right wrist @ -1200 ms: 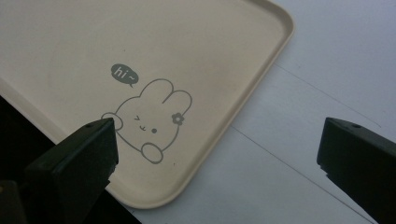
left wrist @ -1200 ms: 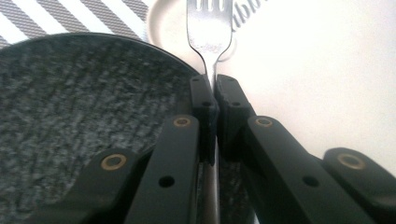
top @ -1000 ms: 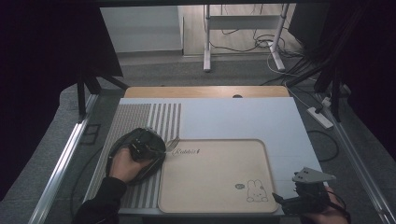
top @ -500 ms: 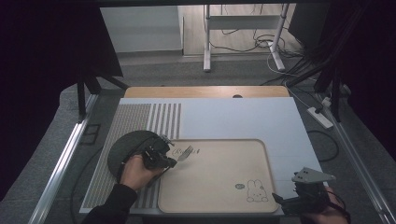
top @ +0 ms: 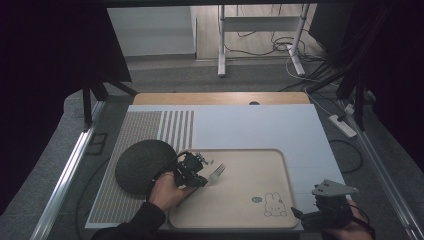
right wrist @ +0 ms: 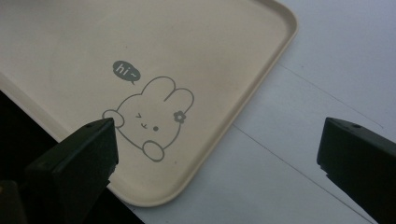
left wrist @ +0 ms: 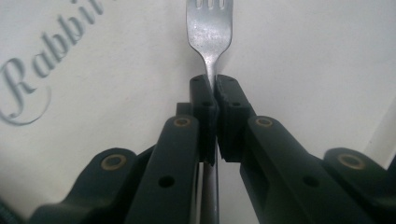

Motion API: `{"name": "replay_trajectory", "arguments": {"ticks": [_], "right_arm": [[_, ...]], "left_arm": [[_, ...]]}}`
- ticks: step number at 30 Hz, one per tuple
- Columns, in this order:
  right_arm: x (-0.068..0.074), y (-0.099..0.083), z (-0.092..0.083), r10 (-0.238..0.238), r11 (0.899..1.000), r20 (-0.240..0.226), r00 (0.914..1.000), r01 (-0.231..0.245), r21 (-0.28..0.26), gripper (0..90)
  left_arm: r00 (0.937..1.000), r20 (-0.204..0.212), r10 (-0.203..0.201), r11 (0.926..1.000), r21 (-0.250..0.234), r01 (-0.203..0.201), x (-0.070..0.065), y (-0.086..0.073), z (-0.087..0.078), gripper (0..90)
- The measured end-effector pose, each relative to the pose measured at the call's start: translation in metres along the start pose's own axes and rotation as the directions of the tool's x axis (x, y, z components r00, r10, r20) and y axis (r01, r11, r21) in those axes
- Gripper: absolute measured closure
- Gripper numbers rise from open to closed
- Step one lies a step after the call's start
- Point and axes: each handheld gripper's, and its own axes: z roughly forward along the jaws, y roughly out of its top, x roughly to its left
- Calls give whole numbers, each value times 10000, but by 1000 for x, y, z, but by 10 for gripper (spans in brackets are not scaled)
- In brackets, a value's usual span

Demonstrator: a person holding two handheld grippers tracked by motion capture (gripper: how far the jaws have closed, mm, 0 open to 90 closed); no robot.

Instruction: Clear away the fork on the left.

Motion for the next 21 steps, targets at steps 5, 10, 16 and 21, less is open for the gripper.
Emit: {"name": "replay_trajectory", "arguments": {"ticks": [5, 10, 16, 21], "right_arm": [[0, 0, 0, -25, 10000, -2, 10000, 25, 5, 0], [0, 0, 0, -46, 10000, -8, 10000, 46, -3, 0], [1, 0, 0, -101, 9999, 5, 9999, 101, 34, 0], [1, 0, 0, -121, 9999, 1, 9999, 121, 17, 0]], "left_arm": [[9988, -282, 410, 9982, 458, -397, -4, 3, 14, 858], [9957, -522, 761, 9969, -151, -770, -7, 4, 12, 709], [9935, -178, 1125, 9926, -443, -1132, -17, 7, 10, 843], [9953, -325, 907, 9956, 273, -898, -15, 6, 21, 892]]}}
